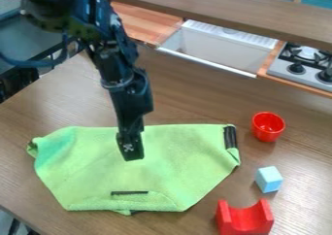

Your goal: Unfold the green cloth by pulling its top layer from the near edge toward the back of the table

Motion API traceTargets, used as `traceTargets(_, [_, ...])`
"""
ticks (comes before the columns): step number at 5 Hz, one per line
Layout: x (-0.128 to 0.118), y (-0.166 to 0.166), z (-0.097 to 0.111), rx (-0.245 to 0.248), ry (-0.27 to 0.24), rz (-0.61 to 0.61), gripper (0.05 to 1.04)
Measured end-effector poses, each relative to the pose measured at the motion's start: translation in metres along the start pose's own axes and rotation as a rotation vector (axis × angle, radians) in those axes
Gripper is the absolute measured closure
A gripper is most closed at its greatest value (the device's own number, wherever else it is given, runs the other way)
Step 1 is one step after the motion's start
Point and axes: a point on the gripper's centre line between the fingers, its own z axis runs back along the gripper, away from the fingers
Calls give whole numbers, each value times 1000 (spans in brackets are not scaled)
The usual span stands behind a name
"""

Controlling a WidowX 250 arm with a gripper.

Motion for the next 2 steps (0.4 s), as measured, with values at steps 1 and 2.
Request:
traceTargets(1, [-8,-16,1,-14,4,-45,83])
traceTargets(2, [-13,-37,-4,-29,17,-99,83])
